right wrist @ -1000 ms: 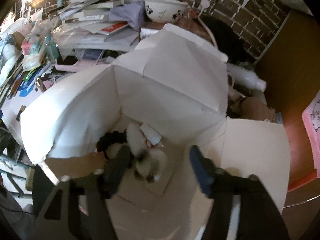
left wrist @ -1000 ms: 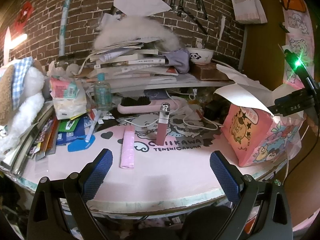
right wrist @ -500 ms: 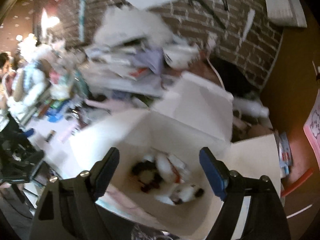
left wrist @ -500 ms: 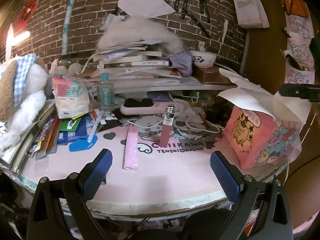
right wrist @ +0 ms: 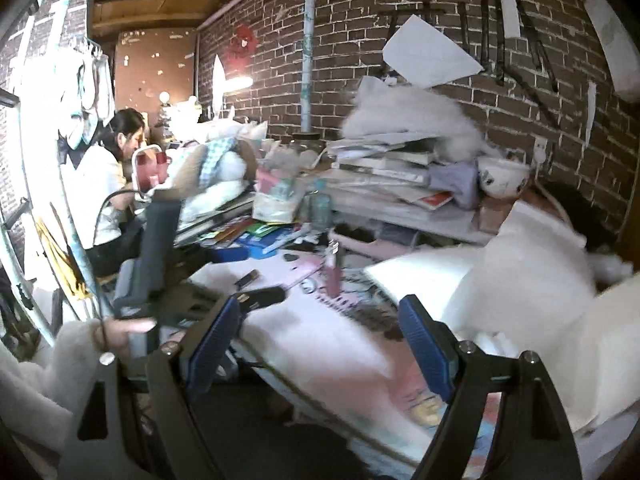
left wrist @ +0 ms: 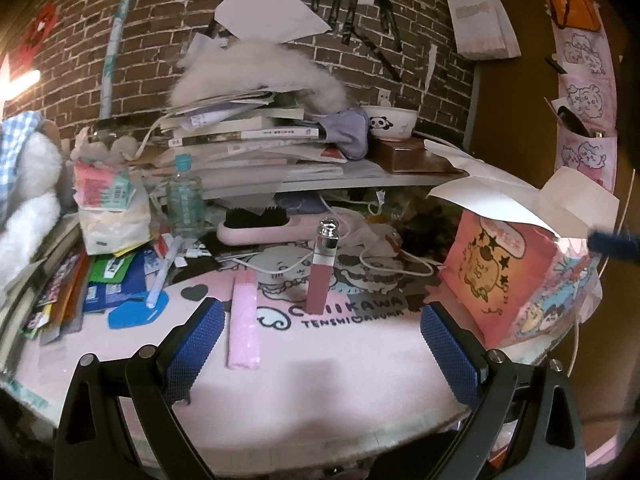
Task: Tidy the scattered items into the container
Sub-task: 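Withdraw the right gripper from the box back over the desk, then grasp the pink lip-gloss bottle with silver cap using the left gripper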
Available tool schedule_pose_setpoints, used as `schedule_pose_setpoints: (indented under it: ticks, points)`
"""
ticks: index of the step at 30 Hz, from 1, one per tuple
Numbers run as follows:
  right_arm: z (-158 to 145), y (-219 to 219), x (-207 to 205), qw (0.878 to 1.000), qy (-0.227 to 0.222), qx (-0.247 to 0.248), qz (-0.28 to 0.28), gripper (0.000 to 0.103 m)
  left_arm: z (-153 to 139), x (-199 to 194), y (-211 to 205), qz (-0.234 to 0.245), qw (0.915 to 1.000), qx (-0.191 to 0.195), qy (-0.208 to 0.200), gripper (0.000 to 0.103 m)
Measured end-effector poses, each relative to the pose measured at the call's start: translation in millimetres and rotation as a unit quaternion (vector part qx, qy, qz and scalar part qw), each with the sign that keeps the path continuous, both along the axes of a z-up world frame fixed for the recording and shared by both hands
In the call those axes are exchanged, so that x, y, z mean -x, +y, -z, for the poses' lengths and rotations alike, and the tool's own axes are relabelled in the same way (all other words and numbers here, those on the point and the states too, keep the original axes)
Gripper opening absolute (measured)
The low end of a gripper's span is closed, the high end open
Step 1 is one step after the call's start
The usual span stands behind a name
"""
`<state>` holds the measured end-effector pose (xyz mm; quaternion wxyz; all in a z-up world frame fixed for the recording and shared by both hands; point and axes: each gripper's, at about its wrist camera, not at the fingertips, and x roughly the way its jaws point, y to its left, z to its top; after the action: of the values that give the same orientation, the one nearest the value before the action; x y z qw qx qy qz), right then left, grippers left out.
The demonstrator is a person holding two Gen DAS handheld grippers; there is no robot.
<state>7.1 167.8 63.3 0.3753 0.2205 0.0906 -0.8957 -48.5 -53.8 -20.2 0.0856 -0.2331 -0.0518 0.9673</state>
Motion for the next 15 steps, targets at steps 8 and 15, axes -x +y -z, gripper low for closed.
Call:
schedule_pose_setpoints:
  ticks: [8,15]
  points:
    - [35.0,12.0,-5.1,0.997,-0.036,0.060,0.013,0.080,11.4,39.5,4.0,0.023,0.9995,-0.010,-0.019,0.098]
    - [44.2,17.1,-0.6,0.997,-0.042,0.061,0.002,0.080,15.6,74.0,17.0,0.029,0.9986,-0.001,-0.045,0.082]
